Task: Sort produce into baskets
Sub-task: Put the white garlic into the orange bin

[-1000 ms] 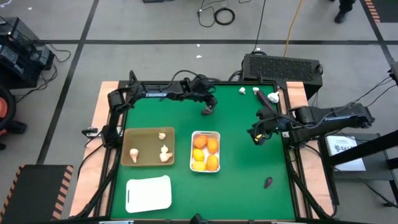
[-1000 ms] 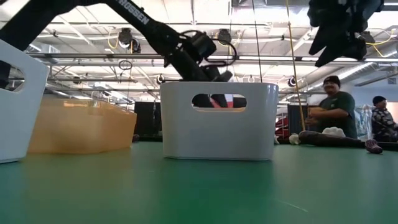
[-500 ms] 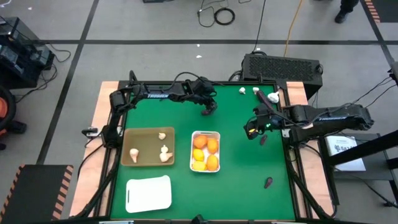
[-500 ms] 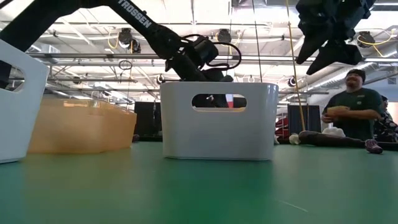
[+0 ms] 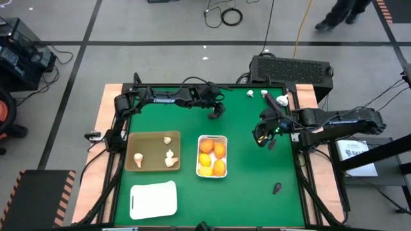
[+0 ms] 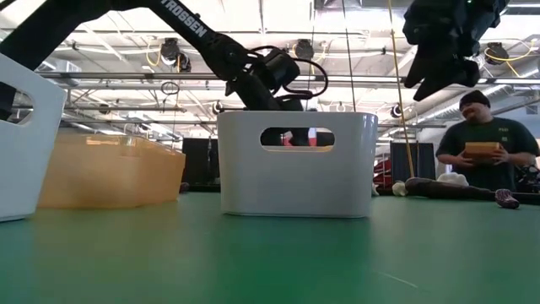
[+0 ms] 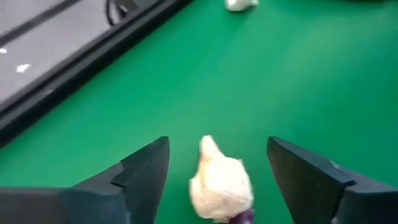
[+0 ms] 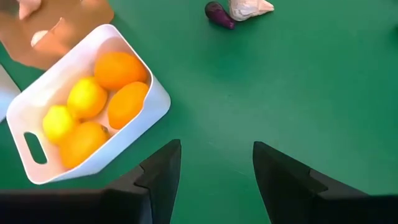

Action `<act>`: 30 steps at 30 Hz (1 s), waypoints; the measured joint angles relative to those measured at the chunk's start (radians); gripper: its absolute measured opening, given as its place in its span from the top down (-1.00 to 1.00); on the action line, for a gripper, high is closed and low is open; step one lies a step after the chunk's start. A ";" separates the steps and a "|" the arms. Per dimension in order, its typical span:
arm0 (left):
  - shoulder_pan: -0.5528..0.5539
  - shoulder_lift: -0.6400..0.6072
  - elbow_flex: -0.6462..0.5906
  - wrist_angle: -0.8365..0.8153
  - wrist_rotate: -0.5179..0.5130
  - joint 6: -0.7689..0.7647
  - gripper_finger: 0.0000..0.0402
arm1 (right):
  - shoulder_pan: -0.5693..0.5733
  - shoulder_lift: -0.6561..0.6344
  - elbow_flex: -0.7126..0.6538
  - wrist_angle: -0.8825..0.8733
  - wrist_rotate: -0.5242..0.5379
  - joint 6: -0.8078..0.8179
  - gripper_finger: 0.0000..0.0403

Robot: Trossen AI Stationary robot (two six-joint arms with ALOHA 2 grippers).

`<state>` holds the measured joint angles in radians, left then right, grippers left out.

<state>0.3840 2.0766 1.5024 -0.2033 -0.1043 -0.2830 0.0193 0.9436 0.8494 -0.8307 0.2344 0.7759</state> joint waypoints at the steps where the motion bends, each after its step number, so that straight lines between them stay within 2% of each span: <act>1: 0.000 0.000 0.000 -0.002 -0.011 -0.002 -0.45 | 0.000 0.000 0.000 0.000 0.000 -0.010 0.06; 6: -0.003 0.021 0.001 -0.029 -0.004 -0.101 -0.56 | 0.000 0.000 0.000 0.000 -0.001 -0.055 0.06; 10: -0.020 0.061 -0.001 -0.048 -0.043 -0.100 -0.57 | 0.000 0.000 0.000 0.000 -0.004 -0.079 0.06; 16: -0.033 0.062 -0.001 -0.049 -0.094 -0.040 -0.57 | -0.003 0.000 0.000 0.016 -0.005 -0.085 0.06; 25: -0.029 0.063 -0.001 -0.144 -0.077 0.065 -0.57 | -0.007 0.000 0.000 0.044 -0.005 -0.059 0.06; 30: -0.011 0.063 -0.001 -0.156 -0.022 0.088 -0.54 | -0.007 0.000 0.000 0.094 0.001 -0.062 0.06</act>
<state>0.3731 2.1391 1.5017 -0.3597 -0.1261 -0.1951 0.0120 0.9436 0.8497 -0.7369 0.2352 0.7143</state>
